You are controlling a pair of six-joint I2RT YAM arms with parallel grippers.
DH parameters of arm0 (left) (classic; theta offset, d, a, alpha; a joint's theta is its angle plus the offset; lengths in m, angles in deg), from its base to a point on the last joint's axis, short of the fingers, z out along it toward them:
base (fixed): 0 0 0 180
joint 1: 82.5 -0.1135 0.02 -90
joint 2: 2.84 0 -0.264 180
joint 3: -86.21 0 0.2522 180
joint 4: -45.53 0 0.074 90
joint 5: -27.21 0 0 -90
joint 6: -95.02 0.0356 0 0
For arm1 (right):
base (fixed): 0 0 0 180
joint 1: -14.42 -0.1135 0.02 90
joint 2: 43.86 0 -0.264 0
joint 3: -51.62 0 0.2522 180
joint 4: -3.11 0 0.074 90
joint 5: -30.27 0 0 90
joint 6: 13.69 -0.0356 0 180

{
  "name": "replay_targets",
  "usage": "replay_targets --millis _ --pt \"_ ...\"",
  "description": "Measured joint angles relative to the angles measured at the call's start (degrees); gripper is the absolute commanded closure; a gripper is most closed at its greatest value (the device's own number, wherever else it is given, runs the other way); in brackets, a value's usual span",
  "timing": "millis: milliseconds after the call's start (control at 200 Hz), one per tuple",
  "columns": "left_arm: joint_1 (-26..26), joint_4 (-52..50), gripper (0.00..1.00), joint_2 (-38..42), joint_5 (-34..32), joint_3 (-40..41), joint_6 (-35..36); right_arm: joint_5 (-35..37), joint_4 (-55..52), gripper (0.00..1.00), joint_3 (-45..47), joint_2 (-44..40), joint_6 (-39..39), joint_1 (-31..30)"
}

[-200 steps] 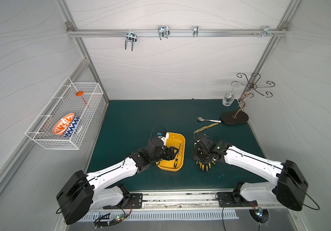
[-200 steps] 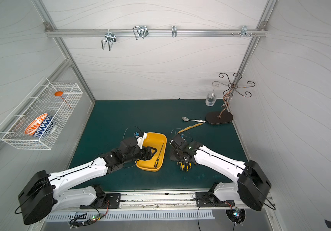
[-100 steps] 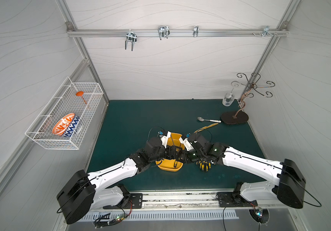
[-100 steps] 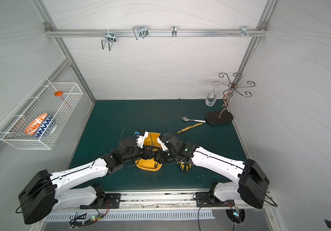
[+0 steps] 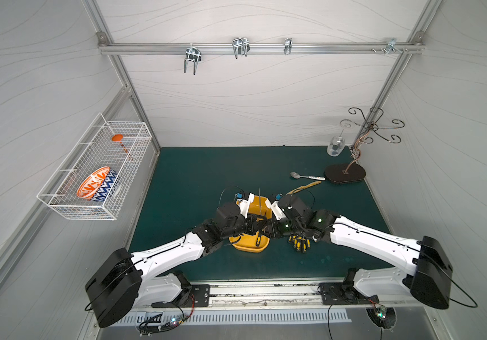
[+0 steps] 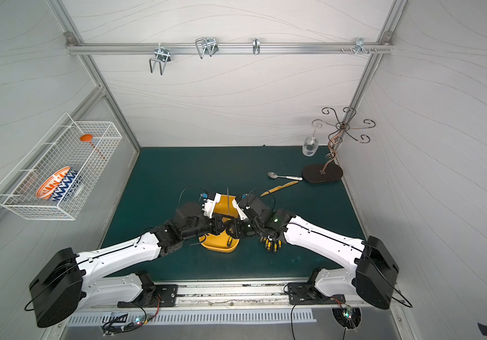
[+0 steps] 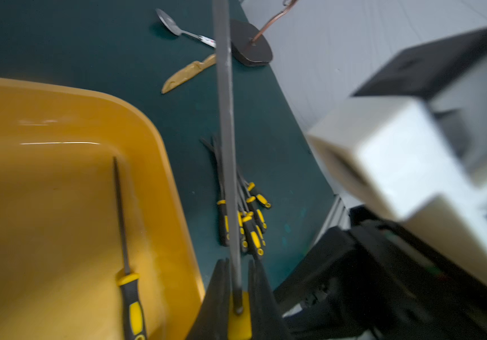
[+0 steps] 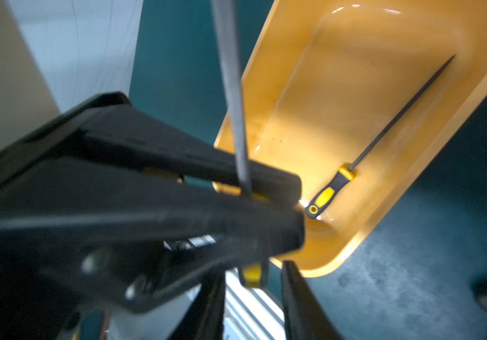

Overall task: Put the file tool into the storage box
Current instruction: Place the file tool in the storage box.

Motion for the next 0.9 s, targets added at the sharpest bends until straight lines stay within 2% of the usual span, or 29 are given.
replay_targets --millis 210,395,505,580,660,901 --pt "0.0 -8.5 1.00 -7.5 -3.8 -0.8 2.8 6.0 -1.9 0.54 0.2 -3.0 -1.5 1.9" --pt "0.0 -12.5 1.00 -14.1 -5.0 -4.8 4.0 8.4 -3.8 0.55 3.7 -6.5 -2.9 5.1" --pt "0.1 -12.6 0.74 -15.7 -5.4 -6.6 4.6 9.4 -6.2 0.55 6.1 -8.2 -3.7 7.0" --pt "0.3 -12.6 0.66 -15.8 -5.6 -7.0 5.1 10.2 -8.1 0.56 7.0 -8.8 -4.2 8.0" --pt "0.5 -12.4 0.63 -15.8 -5.7 -7.1 4.8 12.0 -11.0 0.59 7.3 -8.9 -5.2 8.8" --pt "0.7 -12.6 0.62 -14.4 -6.3 -7.1 4.9 14.9 -16.7 0.65 9.8 -8.0 -8.3 12.0"
